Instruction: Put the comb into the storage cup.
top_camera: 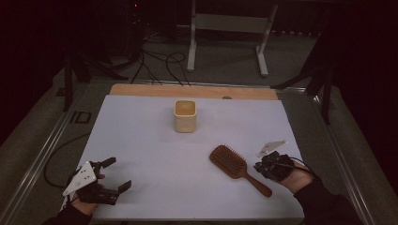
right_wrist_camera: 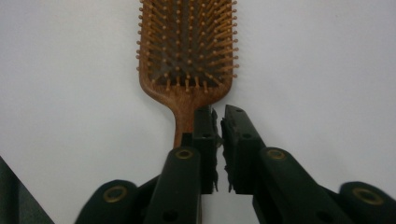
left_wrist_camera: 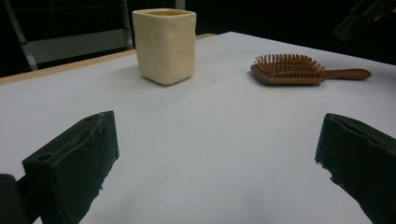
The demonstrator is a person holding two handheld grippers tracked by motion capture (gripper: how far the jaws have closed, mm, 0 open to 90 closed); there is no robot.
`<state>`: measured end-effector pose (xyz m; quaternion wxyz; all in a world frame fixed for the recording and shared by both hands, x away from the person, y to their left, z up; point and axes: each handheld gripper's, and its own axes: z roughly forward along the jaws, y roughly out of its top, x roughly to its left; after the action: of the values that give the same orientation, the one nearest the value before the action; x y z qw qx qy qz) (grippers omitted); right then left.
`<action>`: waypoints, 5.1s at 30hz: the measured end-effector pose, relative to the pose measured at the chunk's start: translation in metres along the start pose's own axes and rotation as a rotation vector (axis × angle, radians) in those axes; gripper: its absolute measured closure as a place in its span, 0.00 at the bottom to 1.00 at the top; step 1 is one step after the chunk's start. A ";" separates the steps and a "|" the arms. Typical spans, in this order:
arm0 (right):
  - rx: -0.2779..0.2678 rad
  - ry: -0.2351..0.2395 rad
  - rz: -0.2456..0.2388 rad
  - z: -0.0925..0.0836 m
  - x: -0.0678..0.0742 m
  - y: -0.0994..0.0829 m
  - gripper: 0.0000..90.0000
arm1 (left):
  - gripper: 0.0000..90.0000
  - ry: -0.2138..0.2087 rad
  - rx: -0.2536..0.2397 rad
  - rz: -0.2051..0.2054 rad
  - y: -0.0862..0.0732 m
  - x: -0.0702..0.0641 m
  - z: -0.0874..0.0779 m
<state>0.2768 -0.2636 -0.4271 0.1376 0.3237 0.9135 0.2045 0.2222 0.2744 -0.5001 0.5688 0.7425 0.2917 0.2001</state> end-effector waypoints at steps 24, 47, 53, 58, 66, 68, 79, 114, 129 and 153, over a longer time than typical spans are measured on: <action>0.101 0.100 0.008 0.040 0.003 0.005 0.18 | 0.00 -0.004 0.004 0.001 0.000 0.000 0.000; 0.256 0.109 0.007 0.064 0.008 0.011 0.50 | 0.00 -0.008 0.006 -0.011 0.000 0.000 0.000; 0.287 0.098 -0.012 0.069 0.008 0.014 0.61 | 0.00 -0.008 0.006 -0.011 0.000 0.000 0.000; 0.306 0.096 -0.025 0.072 0.009 0.016 0.64 | 0.00 -0.008 0.006 -0.012 0.000 0.000 0.000; 0.348 0.063 -0.011 0.076 0.011 0.020 0.73 | 0.00 -0.005 0.002 -0.013 0.000 0.001 0.000; 0.346 0.059 -0.020 0.077 0.012 0.020 0.74 | 0.00 -0.006 0.003 -0.014 0.000 0.001 0.000; 0.353 0.087 0.028 0.078 0.010 0.019 0.80 | 0.00 -0.008 0.011 -0.013 0.000 0.000 0.000; -0.016 0.085 0.121 0.059 0.014 0.009 0.82 | 0.00 -0.005 0.015 -0.019 -0.001 0.001 0.001; -0.331 0.112 0.117 0.054 0.050 0.016 0.82 | 0.00 -0.004 0.014 -0.022 -0.001 0.001 0.001; -0.605 -0.006 0.140 0.051 0.059 0.009 0.82 | 0.00 -0.008 0.060 -0.069 0.026 -0.011 0.021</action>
<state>0.2566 -0.2048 -0.4745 0.2158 0.3306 0.7864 0.4751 0.2325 0.2471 -0.4805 0.5539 0.7495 0.3207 0.1688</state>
